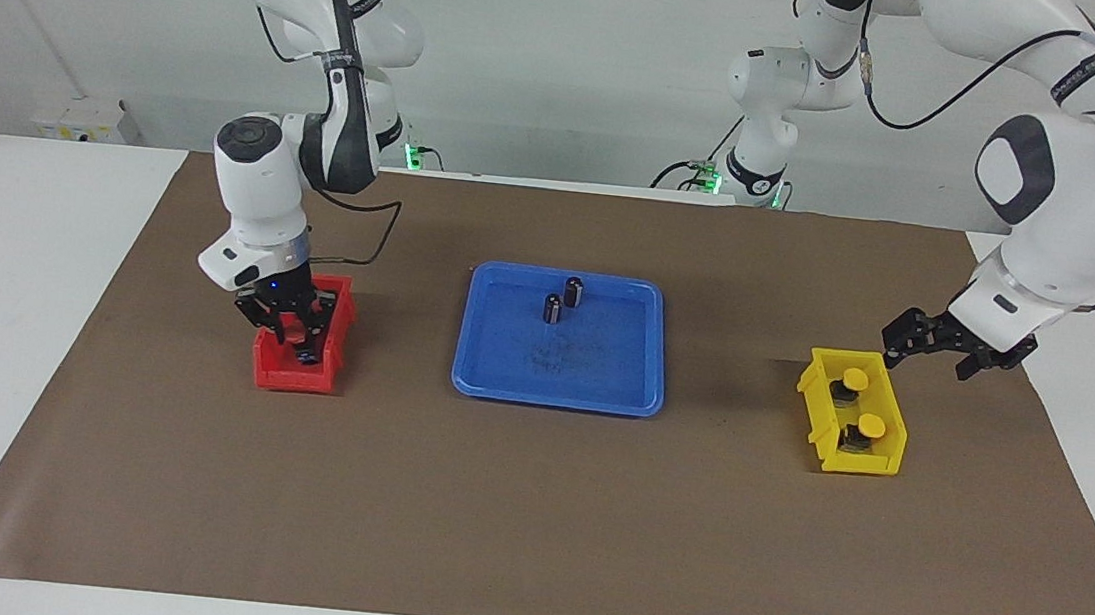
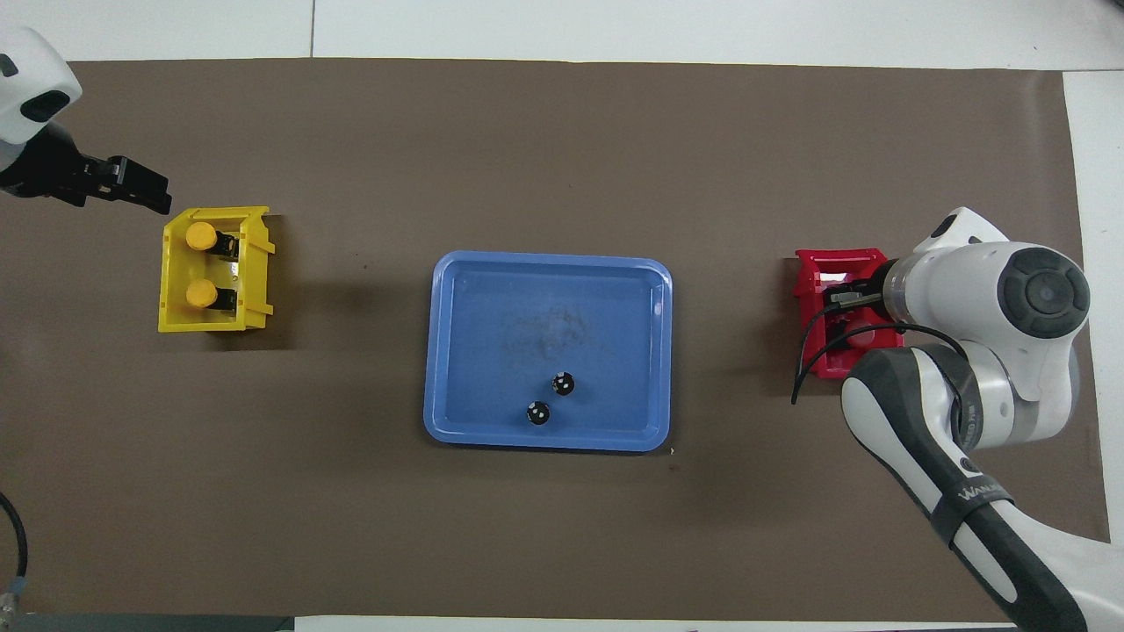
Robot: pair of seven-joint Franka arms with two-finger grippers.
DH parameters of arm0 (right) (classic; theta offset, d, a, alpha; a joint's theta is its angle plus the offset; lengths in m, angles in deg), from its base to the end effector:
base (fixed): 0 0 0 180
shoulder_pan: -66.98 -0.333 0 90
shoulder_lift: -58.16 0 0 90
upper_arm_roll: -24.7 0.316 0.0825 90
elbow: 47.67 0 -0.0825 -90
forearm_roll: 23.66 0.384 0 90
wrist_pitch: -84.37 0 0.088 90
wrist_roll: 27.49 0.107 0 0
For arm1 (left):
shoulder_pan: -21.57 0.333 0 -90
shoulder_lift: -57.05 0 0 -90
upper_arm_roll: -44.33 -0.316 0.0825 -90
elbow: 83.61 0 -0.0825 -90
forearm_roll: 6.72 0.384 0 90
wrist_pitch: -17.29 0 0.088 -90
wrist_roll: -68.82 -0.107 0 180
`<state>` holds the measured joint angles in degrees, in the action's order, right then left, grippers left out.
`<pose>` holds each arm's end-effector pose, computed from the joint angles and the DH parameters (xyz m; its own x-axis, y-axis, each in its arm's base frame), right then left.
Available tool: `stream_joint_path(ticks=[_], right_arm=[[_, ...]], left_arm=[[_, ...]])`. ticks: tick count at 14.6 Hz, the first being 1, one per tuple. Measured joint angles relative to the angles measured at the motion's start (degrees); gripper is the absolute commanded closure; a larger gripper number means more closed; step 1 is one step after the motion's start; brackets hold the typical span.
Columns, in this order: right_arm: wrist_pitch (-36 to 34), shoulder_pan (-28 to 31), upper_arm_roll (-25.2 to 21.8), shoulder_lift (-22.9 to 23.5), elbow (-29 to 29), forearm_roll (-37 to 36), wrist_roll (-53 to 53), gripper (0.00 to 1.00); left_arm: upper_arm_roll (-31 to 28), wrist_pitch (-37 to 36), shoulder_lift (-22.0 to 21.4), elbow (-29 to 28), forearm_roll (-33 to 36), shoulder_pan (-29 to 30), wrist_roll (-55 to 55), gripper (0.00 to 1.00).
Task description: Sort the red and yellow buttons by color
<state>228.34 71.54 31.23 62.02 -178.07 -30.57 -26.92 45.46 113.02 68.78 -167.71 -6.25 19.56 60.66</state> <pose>0.5406 0.0194 0.3434 0.9788 0.1196 0.1664 0.1080 -0.9912 0.0769 0.6224 -0.0322 0.5616 0.9805 -0.1964 -0.0023 -0.1964 -0.9805 -0.0039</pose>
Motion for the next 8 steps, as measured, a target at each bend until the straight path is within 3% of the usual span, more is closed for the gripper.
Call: stream_joint_path(ticks=[3,8], right_arm=[[-0.98,0.0,0.01,0.01,1.11,0.0,0.0,0.01],[-19.69,-0.01,0.22,-0.33,14.75,0.0,0.0,0.01]], left_arm=[[0.08,-4.74,-4.93,0.21,-0.09,-0.48,0.0,0.0],[0.07,-11.47,-10.25,0.22,-0.11,-0.58,0.0,0.0]])
